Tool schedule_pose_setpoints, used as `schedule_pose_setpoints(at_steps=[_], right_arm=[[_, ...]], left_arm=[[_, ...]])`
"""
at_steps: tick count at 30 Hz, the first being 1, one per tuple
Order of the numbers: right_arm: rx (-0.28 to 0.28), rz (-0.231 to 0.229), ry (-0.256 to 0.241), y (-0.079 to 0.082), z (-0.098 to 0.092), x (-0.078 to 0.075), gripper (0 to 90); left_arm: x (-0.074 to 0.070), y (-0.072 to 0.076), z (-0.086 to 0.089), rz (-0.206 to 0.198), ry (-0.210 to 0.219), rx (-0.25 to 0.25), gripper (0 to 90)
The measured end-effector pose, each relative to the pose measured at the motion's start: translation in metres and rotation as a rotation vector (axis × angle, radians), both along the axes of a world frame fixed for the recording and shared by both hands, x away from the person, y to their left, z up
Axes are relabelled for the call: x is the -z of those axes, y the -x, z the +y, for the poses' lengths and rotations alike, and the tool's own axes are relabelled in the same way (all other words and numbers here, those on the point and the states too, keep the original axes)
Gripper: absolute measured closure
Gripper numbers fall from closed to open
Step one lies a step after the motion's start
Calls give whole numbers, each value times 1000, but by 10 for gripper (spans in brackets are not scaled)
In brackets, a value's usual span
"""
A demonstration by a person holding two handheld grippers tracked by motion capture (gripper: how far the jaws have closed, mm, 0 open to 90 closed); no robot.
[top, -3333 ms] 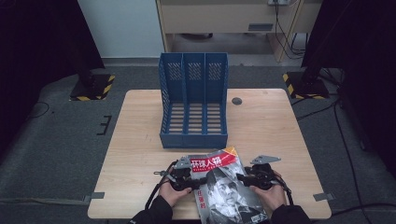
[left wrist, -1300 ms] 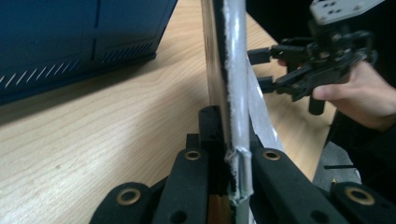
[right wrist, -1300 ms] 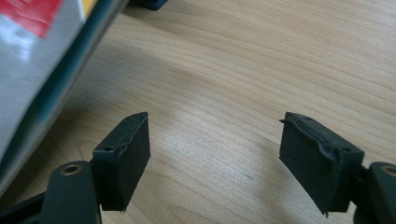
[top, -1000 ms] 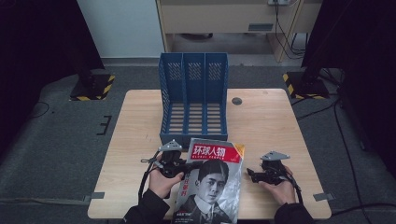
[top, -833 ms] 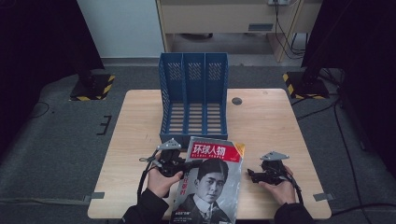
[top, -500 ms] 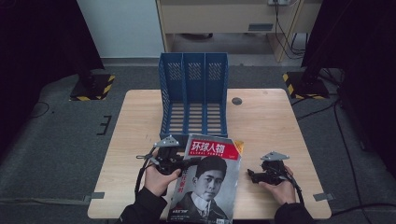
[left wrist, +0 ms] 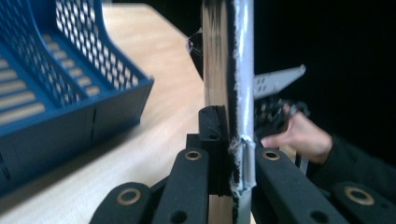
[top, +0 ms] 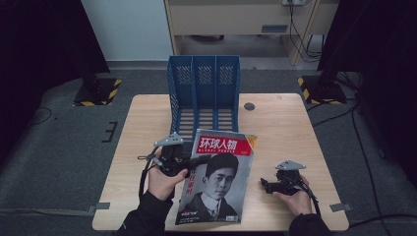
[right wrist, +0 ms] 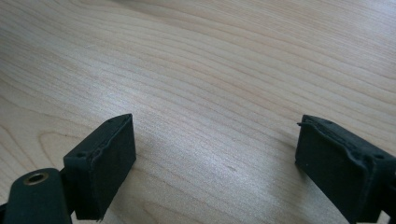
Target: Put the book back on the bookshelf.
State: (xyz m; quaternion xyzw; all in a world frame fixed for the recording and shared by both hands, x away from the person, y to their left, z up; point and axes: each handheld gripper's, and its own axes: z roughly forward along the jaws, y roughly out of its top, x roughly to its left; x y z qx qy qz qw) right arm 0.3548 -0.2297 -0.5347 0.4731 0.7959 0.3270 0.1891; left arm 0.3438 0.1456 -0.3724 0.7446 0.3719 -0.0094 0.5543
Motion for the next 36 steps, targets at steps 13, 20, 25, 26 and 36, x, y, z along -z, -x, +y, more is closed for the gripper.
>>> schedule_pose_setpoints(at_steps=[13, 20, 25, 26, 36], right_arm=[[-3, -18, -5, 0, -1, 2, 101], [10, -25, -18, 1, 0, 3, 93], [3, -26, -14, 1, 0, 4, 87], [2, -26, -14, 1, 0, 4, 86], [0, -25, -12, 1, 0, 4, 85]], left_arm=[[-23, -2, 7, -72, 7, -65, 864], [-30, -2, 11, -93, 19, -88, 864], [-34, -1, 22, -94, 43, -109, 864], [-36, 0, 25, -94, 48, -111, 865], [-57, 1, 42, -128, 48, -154, 864]])
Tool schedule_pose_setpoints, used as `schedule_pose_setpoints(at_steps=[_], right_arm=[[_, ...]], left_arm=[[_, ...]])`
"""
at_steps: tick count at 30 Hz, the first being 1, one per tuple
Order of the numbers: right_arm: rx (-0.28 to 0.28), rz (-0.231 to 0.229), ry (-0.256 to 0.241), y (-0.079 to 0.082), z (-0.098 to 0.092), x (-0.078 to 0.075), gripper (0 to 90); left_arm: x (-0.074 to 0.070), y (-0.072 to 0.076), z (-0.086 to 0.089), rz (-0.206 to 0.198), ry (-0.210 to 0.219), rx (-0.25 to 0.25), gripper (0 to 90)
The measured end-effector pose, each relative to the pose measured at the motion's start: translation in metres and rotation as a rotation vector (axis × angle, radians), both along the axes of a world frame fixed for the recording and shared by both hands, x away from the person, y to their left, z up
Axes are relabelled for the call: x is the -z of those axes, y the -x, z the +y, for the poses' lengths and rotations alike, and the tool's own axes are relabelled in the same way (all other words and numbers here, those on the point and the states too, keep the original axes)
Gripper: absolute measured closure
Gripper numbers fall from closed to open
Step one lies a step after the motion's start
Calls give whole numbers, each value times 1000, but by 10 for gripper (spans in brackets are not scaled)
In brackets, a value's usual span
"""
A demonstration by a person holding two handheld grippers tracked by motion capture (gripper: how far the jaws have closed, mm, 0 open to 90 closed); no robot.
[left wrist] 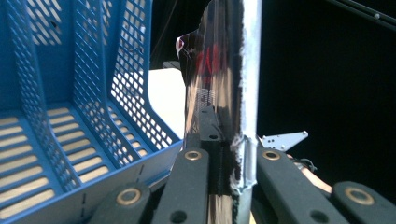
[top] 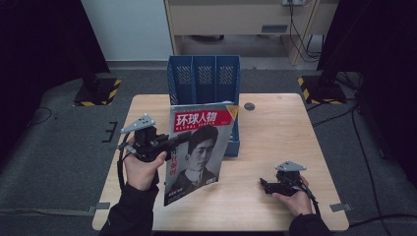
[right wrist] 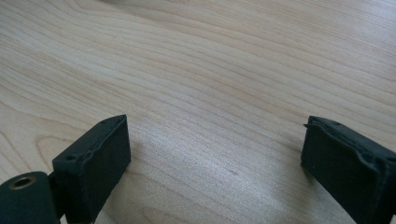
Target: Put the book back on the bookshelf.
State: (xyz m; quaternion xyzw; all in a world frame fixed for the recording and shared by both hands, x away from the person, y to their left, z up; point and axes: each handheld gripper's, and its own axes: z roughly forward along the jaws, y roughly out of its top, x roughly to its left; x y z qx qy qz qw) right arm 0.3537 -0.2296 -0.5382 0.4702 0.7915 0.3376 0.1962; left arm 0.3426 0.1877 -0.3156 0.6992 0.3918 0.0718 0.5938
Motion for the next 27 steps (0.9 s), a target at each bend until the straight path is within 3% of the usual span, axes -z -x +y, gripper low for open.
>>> schedule_pose_setpoints(at_steps=[10, 27], right_arm=[[4, 1, 0, 0, 0, 0, 82], [8, 2, -1, 0, 1, 0, 80]], left_arm=[[-15, -2, 9, -17, -31, -41, 864], [-49, -13, 27, -59, -2, -115, 865]])
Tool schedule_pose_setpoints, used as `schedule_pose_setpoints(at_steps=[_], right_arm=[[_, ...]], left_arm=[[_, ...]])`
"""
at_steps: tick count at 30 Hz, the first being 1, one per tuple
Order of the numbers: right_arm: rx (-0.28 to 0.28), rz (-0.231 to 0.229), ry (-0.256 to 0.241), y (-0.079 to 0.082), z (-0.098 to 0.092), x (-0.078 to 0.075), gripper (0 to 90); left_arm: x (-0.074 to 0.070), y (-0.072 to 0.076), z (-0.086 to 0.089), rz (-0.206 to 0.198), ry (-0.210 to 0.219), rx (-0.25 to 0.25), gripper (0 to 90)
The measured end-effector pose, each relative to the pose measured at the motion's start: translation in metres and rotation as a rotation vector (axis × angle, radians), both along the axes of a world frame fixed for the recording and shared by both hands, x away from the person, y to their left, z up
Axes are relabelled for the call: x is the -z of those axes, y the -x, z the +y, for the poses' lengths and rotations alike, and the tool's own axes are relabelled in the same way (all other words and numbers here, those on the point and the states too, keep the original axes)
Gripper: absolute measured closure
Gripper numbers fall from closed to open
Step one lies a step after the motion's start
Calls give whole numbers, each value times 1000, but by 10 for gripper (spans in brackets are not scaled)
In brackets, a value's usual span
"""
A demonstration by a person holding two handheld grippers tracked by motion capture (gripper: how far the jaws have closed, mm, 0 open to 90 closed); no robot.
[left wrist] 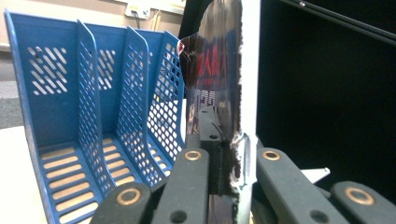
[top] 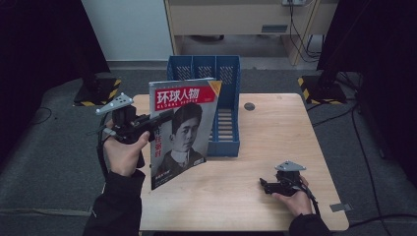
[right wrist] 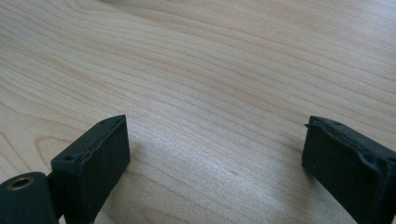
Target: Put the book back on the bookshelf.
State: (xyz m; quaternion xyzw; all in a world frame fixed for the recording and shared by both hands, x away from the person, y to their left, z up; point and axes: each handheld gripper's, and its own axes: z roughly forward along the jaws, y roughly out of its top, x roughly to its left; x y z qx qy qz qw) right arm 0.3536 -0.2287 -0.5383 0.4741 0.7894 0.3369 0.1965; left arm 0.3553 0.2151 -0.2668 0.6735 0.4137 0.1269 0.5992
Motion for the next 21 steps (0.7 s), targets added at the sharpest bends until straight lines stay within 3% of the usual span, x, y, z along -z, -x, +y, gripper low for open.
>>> schedule_pose_setpoints(at_steps=[7, 21], right_arm=[[0, -1, 0, 0, 0, 0, 80], [0, -1, 0, 0, 0, 0, 79]], left_arm=[[-13, -8, 7, -14, 8, -49, 865], [-21, -27, 25, -20, 25, -144, 865]])
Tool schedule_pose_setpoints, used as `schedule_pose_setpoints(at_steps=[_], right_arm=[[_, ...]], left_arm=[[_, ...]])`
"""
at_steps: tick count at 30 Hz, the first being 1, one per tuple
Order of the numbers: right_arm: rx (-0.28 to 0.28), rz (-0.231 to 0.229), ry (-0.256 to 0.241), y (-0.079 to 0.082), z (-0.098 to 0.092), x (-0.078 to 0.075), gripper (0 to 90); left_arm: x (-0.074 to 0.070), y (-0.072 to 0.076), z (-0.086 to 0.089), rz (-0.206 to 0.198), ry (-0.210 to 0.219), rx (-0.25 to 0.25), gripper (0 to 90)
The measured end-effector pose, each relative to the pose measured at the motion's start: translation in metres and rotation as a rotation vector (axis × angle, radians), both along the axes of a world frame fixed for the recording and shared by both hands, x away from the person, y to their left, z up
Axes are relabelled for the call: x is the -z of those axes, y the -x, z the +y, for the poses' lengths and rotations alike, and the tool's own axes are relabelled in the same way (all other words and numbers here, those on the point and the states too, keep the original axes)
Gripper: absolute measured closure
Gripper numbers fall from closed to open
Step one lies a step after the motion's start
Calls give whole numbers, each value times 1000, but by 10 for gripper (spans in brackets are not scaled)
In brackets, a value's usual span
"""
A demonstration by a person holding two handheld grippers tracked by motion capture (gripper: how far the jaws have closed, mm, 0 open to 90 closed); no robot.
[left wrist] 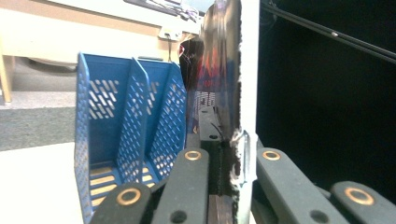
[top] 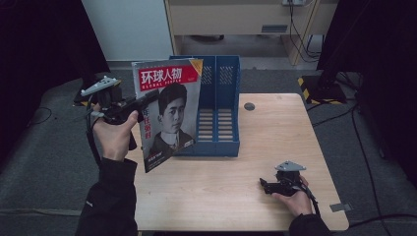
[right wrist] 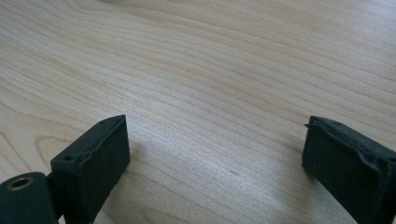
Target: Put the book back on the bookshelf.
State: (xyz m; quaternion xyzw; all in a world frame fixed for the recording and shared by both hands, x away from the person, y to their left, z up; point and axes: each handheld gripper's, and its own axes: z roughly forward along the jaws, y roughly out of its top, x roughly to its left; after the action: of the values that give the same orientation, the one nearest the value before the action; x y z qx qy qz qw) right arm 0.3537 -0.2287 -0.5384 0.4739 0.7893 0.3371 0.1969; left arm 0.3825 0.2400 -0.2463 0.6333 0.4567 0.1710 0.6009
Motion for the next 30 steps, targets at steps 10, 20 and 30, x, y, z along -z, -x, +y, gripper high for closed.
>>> schedule_pose_setpoints(at_steps=[10, 20, 30], right_arm=[[-1, 2, 0, 0, 0, 0, 79], [-2, 0, 0, 0, 0, 0, 79], [-1, 1, -1, 0, 0, 0, 78]], left_arm=[[2, -17, 12, -15, 23, -81, 865], [16, -37, 14, -32, 12, -157, 865], [31, -59, 8, -50, -16, -205, 865]])
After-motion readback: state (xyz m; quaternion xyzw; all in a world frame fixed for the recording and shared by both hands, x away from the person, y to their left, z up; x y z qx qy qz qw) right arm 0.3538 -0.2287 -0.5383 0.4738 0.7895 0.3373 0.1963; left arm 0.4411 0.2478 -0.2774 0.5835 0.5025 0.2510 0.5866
